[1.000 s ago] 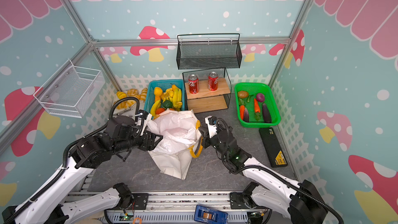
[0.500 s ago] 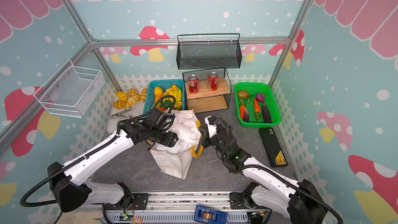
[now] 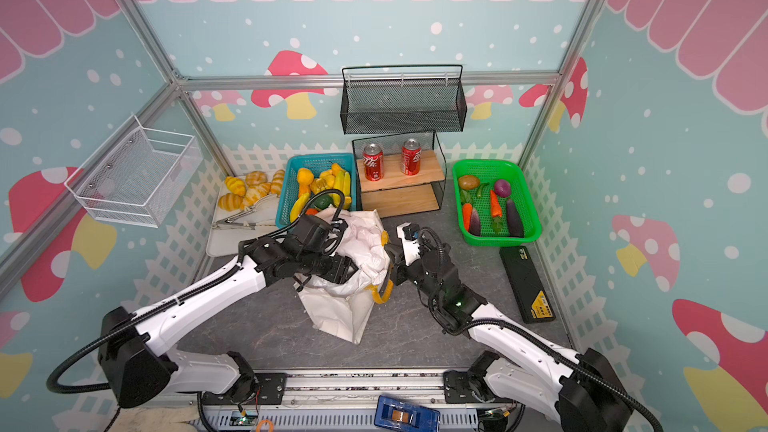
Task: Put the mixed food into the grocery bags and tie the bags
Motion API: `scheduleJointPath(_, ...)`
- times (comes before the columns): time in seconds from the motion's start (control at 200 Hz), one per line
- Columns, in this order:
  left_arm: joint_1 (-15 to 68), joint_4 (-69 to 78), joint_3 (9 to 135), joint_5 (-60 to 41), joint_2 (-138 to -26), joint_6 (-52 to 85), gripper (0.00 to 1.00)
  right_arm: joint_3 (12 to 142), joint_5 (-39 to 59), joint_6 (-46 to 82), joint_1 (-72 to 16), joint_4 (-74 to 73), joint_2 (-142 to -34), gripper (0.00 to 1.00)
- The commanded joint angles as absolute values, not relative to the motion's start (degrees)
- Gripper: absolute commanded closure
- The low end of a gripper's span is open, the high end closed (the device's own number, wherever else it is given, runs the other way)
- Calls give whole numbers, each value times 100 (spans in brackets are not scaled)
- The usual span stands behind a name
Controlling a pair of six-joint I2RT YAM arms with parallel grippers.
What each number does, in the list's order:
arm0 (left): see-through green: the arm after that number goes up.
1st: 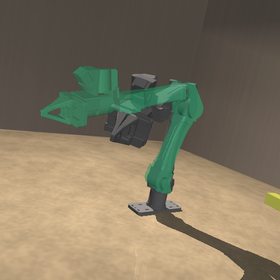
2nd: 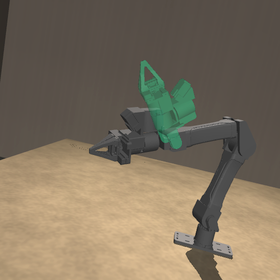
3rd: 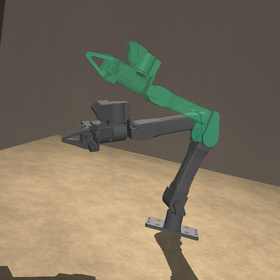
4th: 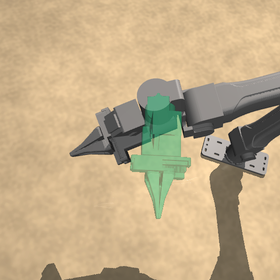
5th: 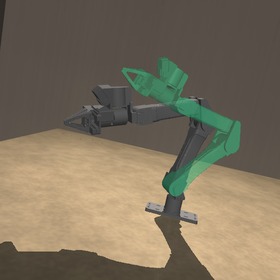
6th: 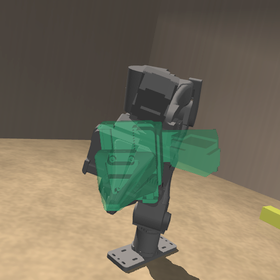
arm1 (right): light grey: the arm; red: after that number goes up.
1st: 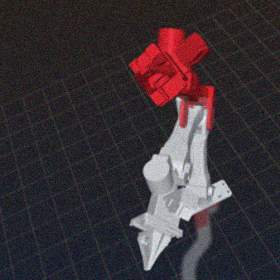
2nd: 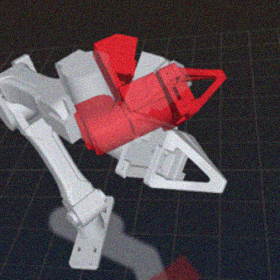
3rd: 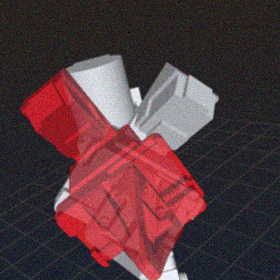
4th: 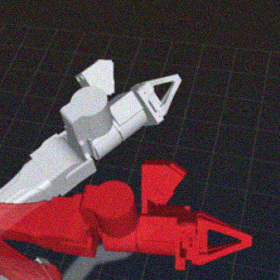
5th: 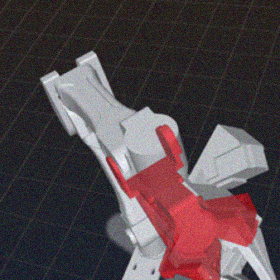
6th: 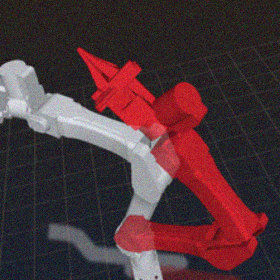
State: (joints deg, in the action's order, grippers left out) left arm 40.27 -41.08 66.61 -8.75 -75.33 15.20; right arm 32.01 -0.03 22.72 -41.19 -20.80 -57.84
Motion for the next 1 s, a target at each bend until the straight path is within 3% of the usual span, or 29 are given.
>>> scheduleJointPath(0.0,4066,-3512,6876,-767,-7046,1404,29,3271,-132,2215,-4070,-2522,-5552,100)
scheduleJointPath(0.22,4050,-3664,7570,-145,-7975,1294,28,3325,-87,2216,-4072,-2523,-5582,100)
scheduleJointPath(0.51,4084,-3619,7375,-311,-9117,1284,27,3367,-175,2164,-4072,-2535,-5581,100)
scheduleJointPath(0.735,4201,-3046,6960,-556,-8949,1398,27,3346,-307,1973,-3977,-2429,-5585,100)
scheduleJointPath(0.996,4208,-2827,7205,-733,-7744,1388,19,3722,-240,1328,-3639,-1250,-5331,100)
